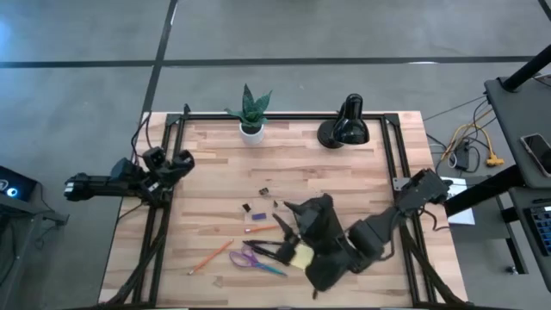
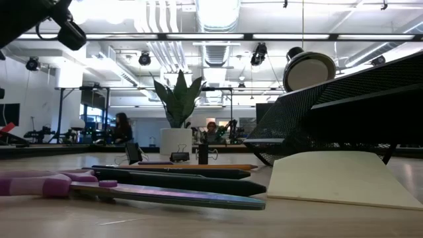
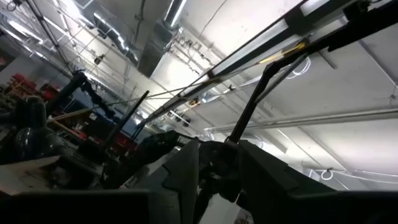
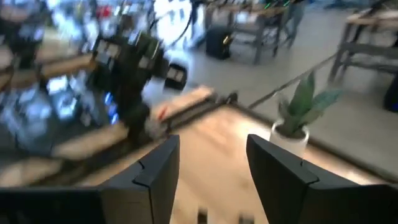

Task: Pick and place office supplies into organizer
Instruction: Prepare the black desk organizer on the table

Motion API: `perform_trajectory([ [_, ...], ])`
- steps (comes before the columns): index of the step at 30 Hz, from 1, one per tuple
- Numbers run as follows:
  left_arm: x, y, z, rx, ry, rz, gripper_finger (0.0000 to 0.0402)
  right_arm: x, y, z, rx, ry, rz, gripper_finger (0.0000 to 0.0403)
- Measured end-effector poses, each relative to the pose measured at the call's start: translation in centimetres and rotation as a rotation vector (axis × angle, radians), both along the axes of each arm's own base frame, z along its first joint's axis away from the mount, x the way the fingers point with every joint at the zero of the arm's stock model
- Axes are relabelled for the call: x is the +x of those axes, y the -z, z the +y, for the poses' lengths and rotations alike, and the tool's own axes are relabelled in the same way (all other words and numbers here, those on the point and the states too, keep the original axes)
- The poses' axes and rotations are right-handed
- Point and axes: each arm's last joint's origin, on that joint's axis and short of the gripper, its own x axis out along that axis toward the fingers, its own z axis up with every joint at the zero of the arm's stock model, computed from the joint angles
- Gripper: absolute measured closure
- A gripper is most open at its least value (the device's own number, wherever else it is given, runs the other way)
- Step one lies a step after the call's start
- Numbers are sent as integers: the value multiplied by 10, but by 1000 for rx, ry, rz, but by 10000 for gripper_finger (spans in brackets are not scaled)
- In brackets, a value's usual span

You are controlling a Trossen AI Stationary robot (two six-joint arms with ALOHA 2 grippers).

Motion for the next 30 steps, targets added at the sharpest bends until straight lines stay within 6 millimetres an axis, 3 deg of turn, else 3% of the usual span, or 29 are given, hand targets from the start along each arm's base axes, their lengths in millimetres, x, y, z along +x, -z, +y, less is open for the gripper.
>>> perform_trajectory([
  [2,0,1,0,3,3,3,304,-12,3,-1,94,-29,82,227],
  [7,0,1,0,4,6,3,304,-36,14,-7,634,42,342,239],
  [10,1,1,0,5,5,12,304,-48,22,6,770,-7,527,245],
  [17,7,5,0,5,5,59,304,-82,48,50,942,90,636,255],
  [23,16,14,0,7,7,178,304,-105,92,96,1015,319,621,255],
  [30,28,29,-1,10,12,341,304,-88,154,116,955,477,666,255],
])
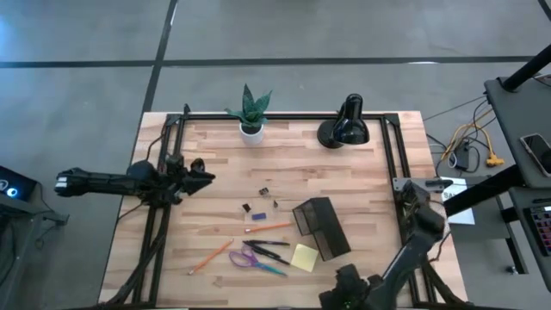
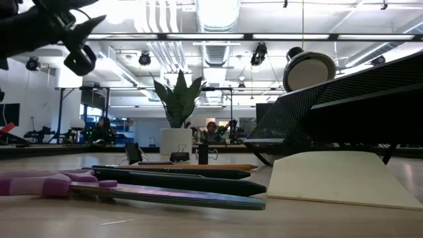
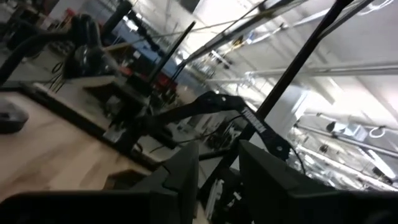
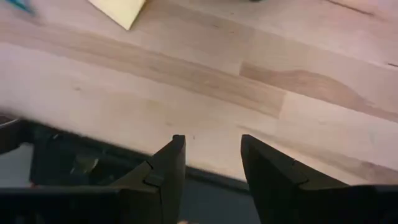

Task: Pick and place office supplies into organizer
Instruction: Prepare the black desk organizer on the table

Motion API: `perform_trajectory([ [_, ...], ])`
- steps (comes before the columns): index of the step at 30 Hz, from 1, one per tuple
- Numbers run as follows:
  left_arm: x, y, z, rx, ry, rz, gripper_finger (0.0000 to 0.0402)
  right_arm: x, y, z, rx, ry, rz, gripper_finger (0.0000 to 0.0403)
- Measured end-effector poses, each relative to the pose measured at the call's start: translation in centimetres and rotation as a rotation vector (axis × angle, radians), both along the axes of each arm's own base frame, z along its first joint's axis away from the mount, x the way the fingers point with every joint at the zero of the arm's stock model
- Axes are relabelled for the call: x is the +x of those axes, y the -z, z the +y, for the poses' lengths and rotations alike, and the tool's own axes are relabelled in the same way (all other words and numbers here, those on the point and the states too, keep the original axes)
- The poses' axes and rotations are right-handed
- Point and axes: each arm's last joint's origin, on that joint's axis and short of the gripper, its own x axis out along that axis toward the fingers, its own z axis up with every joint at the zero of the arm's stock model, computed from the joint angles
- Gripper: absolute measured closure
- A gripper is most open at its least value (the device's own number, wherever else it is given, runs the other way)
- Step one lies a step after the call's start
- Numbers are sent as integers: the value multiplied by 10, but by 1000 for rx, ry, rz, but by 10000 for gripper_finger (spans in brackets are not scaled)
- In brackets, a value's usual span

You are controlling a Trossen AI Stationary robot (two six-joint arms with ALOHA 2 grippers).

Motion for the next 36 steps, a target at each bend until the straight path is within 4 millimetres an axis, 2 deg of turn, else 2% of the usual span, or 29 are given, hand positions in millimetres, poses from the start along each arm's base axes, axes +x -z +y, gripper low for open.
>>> perform_trajectory([
  [5,6,4,0,1,1,54,304,16,33,8,-72,-19,18,264],
  [10,9,7,0,2,1,91,304,26,47,11,-140,-41,27,281],
  [14,11,9,0,3,1,112,304,34,39,1,-222,-51,60,296],
  [17,12,10,0,3,1,124,304,44,34,-7,-270,-152,21,307],
  [28,16,16,0,6,1,175,304,74,50,-47,-330,-326,157,328],
  [32,18,17,0,13,0,189,304,78,57,-59,-356,-402,223,332],
  [36,18,17,0,13,0,190,304,80,60,-65,-365,-378,235,335],
])
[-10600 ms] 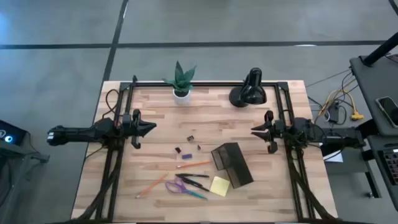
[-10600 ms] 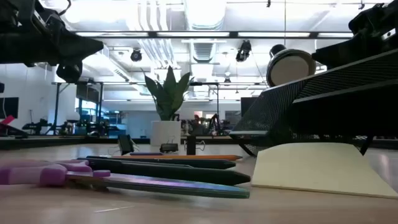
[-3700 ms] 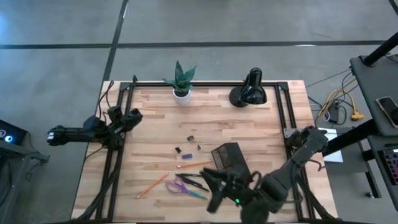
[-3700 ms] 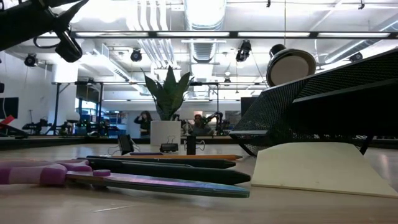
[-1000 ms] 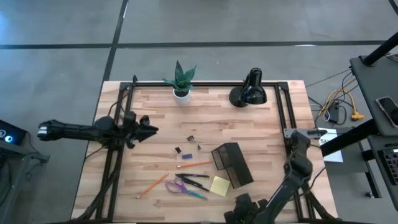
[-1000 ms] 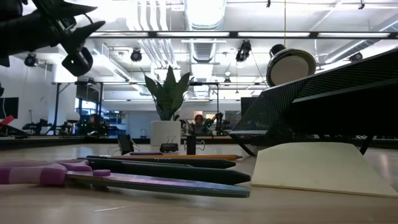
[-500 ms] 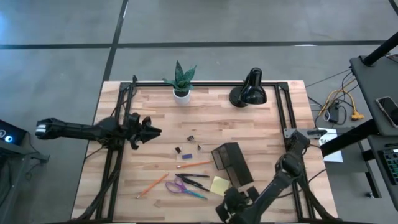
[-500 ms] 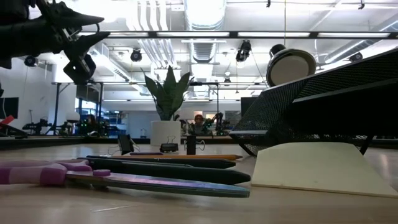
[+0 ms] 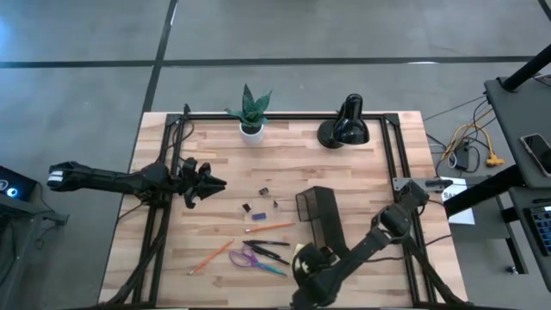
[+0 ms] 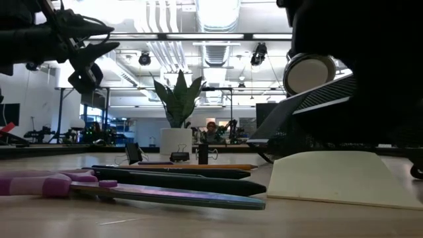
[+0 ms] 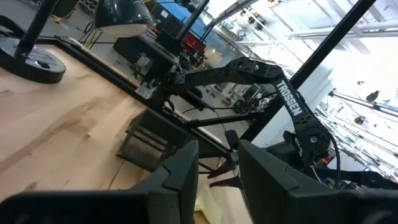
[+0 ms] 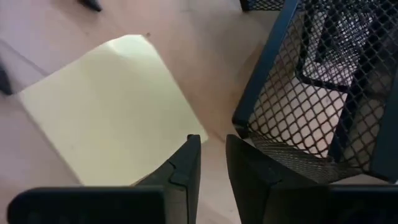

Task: Pick and place office supplies into organizer
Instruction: Prepare the black desk organizer on the table

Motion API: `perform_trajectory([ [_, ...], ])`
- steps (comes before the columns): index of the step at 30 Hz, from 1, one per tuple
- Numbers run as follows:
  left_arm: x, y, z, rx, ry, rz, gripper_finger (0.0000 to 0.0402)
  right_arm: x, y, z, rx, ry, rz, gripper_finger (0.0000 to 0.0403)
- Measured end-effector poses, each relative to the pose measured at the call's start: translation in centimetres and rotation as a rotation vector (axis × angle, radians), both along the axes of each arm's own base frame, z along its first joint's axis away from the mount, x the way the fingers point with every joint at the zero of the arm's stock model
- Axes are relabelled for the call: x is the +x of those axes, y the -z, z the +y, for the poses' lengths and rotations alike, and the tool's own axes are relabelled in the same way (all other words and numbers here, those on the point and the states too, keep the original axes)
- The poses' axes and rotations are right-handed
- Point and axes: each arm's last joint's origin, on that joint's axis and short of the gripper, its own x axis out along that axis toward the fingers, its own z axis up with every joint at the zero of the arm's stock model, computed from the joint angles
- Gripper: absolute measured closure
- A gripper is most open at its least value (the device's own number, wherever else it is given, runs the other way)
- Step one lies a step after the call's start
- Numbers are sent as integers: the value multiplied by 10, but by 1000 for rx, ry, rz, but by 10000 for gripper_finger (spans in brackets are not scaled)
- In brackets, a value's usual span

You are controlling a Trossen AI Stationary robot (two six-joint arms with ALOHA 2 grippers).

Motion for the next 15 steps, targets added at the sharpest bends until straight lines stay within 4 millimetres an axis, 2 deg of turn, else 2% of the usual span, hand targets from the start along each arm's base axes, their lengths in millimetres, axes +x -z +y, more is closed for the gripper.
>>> perform_trajectory([
  [8,0,-1,0,-2,0,-6,304,-1,-5,5,10,165,-115,335],
  [12,0,-1,-1,-31,56,1,304,-1,-17,12,43,180,-167,335],
  [15,3,3,-3,-84,102,70,304,-1,-30,13,38,232,-273,335],
])
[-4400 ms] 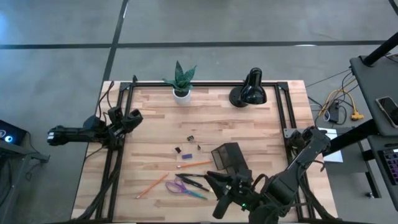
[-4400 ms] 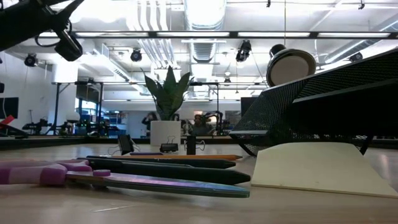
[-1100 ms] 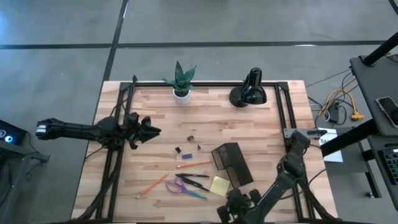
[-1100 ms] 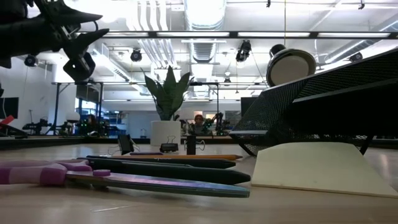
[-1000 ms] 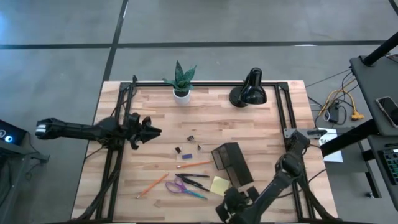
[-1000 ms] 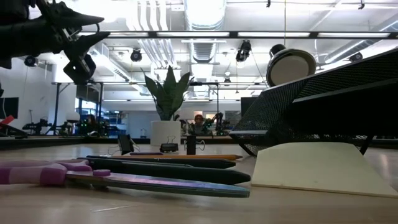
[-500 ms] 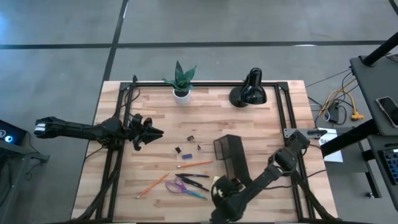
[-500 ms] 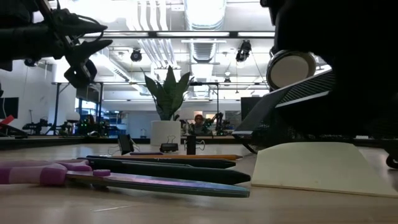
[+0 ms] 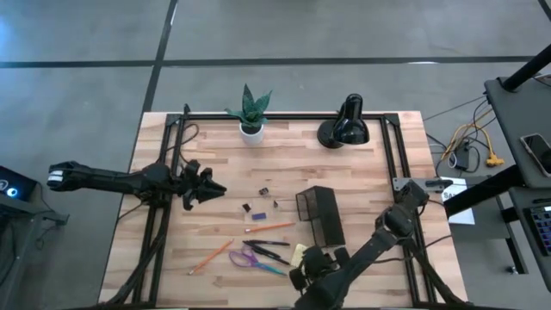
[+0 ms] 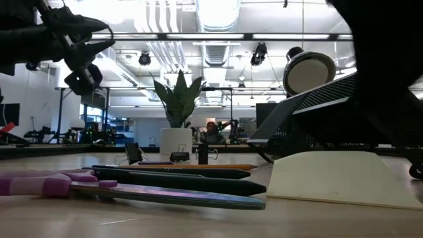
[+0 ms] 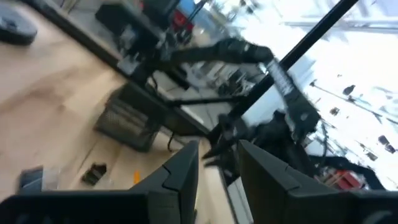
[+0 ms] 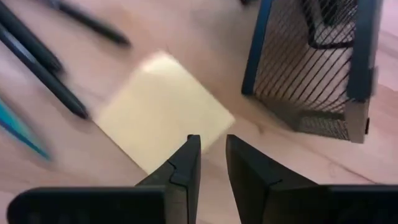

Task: Pick and place office supplies into organizer
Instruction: Prepare the black desk organizer on the table

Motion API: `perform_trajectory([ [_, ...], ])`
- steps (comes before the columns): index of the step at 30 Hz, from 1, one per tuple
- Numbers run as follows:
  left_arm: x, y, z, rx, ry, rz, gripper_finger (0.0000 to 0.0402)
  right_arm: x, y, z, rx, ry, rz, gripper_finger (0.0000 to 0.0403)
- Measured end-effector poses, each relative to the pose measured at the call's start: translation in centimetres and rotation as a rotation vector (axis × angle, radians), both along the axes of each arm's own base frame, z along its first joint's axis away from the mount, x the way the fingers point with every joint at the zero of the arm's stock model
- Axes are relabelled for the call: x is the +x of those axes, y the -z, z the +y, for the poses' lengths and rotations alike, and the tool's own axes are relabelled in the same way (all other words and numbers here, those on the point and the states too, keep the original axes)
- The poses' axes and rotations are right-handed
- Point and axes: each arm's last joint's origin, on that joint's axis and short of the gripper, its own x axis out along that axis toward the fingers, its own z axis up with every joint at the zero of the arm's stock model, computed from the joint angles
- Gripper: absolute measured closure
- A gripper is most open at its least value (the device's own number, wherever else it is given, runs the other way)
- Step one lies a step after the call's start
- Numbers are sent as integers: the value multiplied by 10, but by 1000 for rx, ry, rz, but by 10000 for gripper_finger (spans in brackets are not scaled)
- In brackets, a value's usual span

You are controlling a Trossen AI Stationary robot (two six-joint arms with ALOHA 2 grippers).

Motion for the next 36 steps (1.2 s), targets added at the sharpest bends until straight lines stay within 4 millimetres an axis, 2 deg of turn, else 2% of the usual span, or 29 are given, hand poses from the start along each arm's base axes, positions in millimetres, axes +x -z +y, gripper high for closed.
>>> perform_trajectory([
  [3,6,-2,0,39,2,32,304,-2,-21,-4,-24,74,-148,335],
  [6,16,-16,0,117,6,24,304,-4,-42,-13,-40,115,-262,335],
  [10,36,-32,-2,231,78,40,304,-4,-70,-32,-21,145,-324,337],
  [13,55,-29,-5,293,165,125,304,-3,-84,-50,-17,173,-339,342],
  [18,81,-8,-7,340,236,251,304,-4,-96,-81,-30,194,-317,355],
  [21,92,5,-8,335,246,272,304,-13,-103,-98,-1,200,-259,361],
  [25,104,9,-9,312,251,181,304,-35,-109,-120,55,203,-167,367],
  [28,115,10,-10,241,260,159,304,-60,-114,-135,165,205,-60,367],
  [32,134,17,-12,217,293,204,304,-89,-108,-146,257,265,36,367],
  [36,159,29,-13,178,305,261,304,-101,-101,-152,296,290,30,367],
])
